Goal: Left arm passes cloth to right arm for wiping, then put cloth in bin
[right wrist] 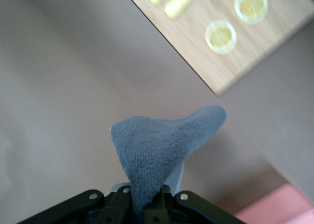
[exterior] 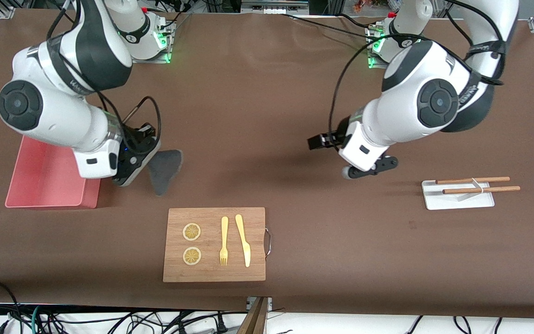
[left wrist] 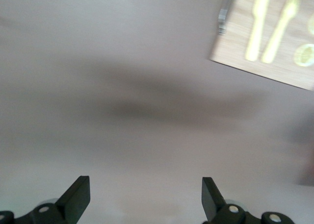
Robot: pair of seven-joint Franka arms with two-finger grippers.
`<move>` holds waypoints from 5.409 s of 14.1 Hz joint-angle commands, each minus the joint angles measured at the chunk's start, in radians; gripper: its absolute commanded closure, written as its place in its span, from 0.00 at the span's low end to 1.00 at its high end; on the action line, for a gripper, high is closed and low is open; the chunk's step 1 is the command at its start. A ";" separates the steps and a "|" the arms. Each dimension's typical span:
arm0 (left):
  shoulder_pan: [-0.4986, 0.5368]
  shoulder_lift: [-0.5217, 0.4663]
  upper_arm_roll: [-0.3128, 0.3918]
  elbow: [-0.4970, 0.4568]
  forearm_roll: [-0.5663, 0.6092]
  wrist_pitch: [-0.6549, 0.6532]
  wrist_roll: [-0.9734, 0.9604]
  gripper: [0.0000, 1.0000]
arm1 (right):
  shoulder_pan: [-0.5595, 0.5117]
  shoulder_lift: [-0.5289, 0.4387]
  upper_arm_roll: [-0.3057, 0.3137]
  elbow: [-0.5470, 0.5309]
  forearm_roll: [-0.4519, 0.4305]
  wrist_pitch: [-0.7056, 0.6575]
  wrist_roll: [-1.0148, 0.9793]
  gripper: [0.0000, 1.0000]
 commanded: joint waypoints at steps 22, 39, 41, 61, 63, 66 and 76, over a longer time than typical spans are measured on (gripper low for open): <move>0.227 -0.153 -0.015 0.008 0.150 -0.176 0.233 0.00 | 0.205 0.282 0.014 -0.180 -0.051 0.452 0.448 1.00; 0.235 -0.153 -0.005 0.011 0.150 -0.202 0.278 0.00 | 0.351 0.342 0.011 0.035 0.219 0.399 0.808 1.00; 0.237 -0.153 -0.005 0.009 0.148 -0.204 0.279 0.00 | 0.265 0.290 0.011 -0.041 0.217 0.366 0.659 1.00; 0.240 -0.153 -0.007 0.009 0.148 -0.206 0.279 0.00 | -0.181 -0.082 -0.032 -0.122 -0.207 -0.172 -0.122 1.00; 0.240 -0.153 -0.007 0.009 0.148 -0.206 0.279 0.00 | -0.206 -0.141 -0.031 -0.094 -0.235 -0.209 -0.164 1.00; 0.240 -0.153 -0.007 0.009 0.148 -0.206 0.279 0.00 | -0.282 -0.195 -0.032 -0.123 -0.273 -0.203 -0.246 1.00; 0.267 -0.151 0.001 0.011 0.153 -0.207 0.443 0.00 | -0.445 -0.016 -0.031 -0.350 -0.323 0.208 -0.273 0.86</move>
